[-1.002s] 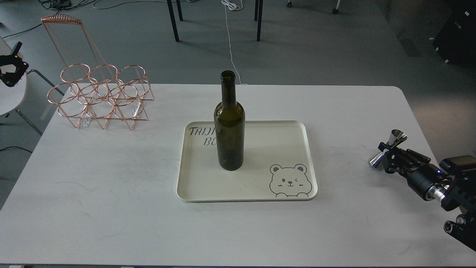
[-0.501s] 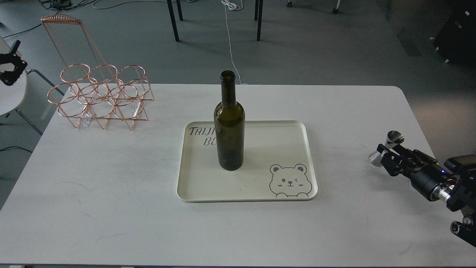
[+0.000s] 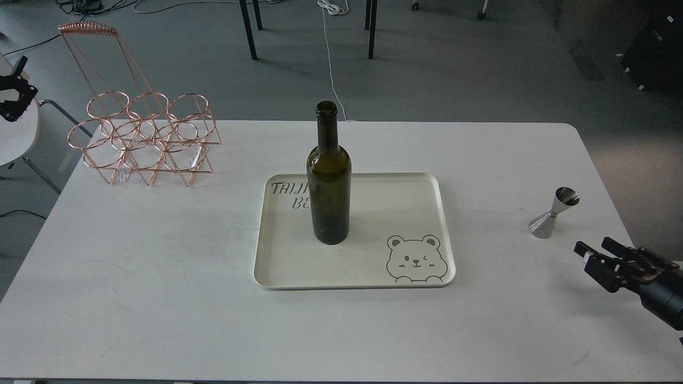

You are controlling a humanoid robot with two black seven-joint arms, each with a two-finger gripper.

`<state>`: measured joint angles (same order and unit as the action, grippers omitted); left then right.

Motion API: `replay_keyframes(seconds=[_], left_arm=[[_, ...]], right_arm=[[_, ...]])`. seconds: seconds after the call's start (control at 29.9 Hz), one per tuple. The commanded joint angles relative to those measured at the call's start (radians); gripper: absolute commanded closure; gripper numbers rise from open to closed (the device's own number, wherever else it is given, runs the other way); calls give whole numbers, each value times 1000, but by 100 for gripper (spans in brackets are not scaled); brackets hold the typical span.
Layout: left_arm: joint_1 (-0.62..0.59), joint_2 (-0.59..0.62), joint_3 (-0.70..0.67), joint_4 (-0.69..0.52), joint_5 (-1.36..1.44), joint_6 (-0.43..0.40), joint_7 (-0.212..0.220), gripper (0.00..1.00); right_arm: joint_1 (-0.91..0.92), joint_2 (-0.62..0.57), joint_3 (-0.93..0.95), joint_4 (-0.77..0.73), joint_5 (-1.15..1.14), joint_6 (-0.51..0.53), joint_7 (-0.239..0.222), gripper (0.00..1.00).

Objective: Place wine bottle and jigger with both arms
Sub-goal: 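Carry the jigger off the tray and set it on the table beside the tray, then reach the left gripper to the wine bottle neck and grasp it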

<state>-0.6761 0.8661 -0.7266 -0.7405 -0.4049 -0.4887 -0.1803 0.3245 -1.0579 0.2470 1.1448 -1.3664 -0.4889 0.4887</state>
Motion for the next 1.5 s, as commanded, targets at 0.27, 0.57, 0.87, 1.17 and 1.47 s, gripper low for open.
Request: replay_keyframes(seconds=[0.27,0.57,0.87,1.17,1.47], left_arm=[[-42,177,10,-270,254,0,21,1],[-46,304,0,-551,644,0,5,1],[-57,301,10,-853,1116,79,1,2],[-60,162,18,-939,1735,142,1,2],[-60,-54,21,-941,2126,139,-25,2]], right_arm=[[238,-83,9,-40,413,0,0,29],[493,96,20,-365,656,340,0,28],[541,343,158,-628,949,645,0,26],[548,438,296,-797,1298,958,0,25],[551,435,298,-793,1449,978,0,24]])
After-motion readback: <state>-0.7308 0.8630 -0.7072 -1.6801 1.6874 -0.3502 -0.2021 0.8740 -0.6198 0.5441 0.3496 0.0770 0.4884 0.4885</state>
